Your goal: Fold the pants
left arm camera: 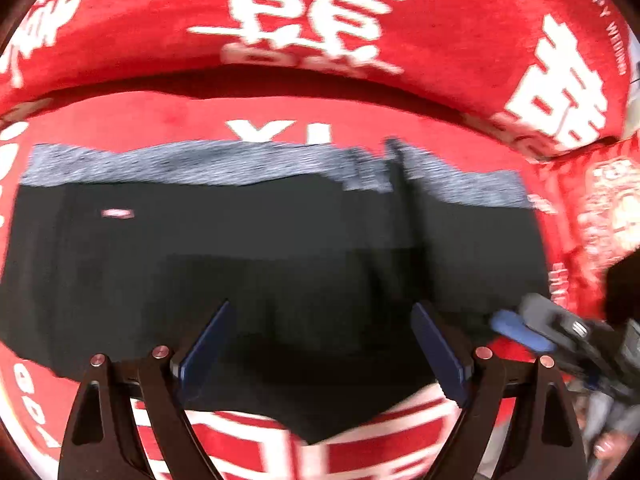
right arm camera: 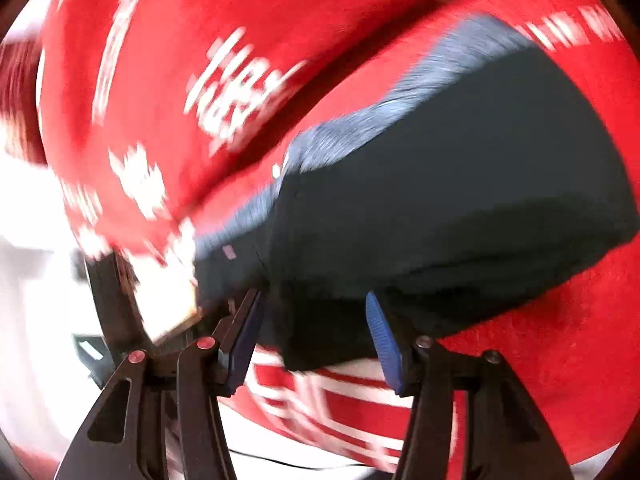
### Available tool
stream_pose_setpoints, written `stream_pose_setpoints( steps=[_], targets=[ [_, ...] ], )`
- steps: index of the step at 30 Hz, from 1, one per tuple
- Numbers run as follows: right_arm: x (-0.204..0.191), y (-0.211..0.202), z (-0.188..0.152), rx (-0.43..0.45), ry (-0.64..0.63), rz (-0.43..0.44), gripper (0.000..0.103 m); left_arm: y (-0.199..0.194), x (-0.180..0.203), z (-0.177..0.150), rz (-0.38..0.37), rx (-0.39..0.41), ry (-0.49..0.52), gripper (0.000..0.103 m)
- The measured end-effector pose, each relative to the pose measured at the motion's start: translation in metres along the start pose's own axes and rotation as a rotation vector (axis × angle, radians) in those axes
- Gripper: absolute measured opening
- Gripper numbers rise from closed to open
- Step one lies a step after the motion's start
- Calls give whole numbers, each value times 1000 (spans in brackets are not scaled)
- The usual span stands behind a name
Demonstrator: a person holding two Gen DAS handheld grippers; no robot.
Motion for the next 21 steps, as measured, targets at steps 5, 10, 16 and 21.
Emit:
stream_pose_setpoints(
  steps=[5,10,16,21],
  targets=[
    [29,5,8,-34,187,93,57,14,19,17,-94,-49,3,91],
    [51,-1,-2,-44,291,93,57,14,31,27,-110,-92,-10,91],
    [58,-8,5,-26,304,88,57,3,56,28,-178,-102,43,91],
    [62,-12,5,-29,299,91,57,42,66,30,-185,-176,74,73]
  ],
)
Point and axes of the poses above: each gripper's, at about its wrist camera, not at the fingertips, and y roughly the way its jaws point, x to its right, z to its top, the point moved 4 cm from there along y, roughly the way its jaws point, and after that the axes turned 13 degrees about -z, right-handed, at the moved point
